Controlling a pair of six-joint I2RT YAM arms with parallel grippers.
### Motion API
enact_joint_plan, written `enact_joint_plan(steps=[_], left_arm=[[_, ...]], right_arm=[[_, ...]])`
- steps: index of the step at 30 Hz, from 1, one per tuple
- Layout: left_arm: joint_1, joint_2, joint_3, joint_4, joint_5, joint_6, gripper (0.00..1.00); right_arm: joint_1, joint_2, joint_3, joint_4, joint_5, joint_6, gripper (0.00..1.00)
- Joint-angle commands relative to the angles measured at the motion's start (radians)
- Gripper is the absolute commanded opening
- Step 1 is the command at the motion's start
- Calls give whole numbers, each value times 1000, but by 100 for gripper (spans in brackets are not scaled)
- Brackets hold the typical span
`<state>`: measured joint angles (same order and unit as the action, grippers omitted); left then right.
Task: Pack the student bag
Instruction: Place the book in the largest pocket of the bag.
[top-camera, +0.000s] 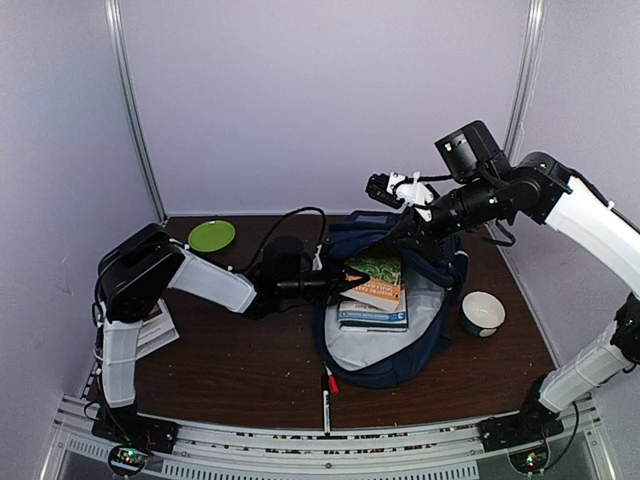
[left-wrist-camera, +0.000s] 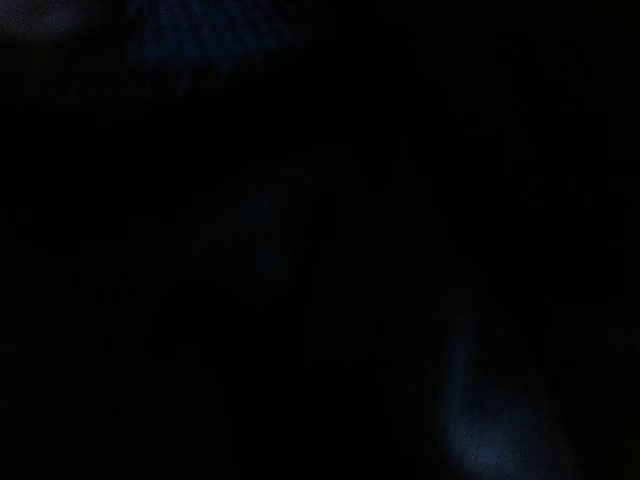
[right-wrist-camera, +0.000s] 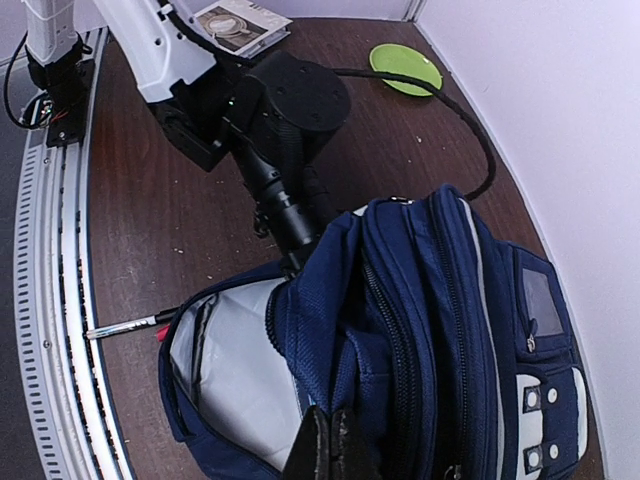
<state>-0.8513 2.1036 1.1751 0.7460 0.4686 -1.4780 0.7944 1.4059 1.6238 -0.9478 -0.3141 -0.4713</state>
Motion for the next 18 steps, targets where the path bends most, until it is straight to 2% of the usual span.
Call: enact_joint_plan(steps=[1, 5, 8, 12, 16, 18], left_arm=[[6, 42, 125, 61, -95, -19, 0], [16, 40, 139, -92, -132, 51, 0], [15, 19, 144, -202, -134, 102, 26], [9, -56, 101, -289, -150, 158, 47], [3, -182, 18, -369, -159, 196, 59], [-5, -243, -35, -397, -146, 205, 61]], right_arm=[[36, -56, -3, 57, -118, -18, 0], [37, -69, -32, 67, -100, -22, 0], [37, -81, -57, 85, -66, -20, 0], [30, -88, -81, 104, -14, -20, 0], [6, -94, -99, 121, -9, -14, 0], [-3, -100, -113, 126, -9, -14, 0]])
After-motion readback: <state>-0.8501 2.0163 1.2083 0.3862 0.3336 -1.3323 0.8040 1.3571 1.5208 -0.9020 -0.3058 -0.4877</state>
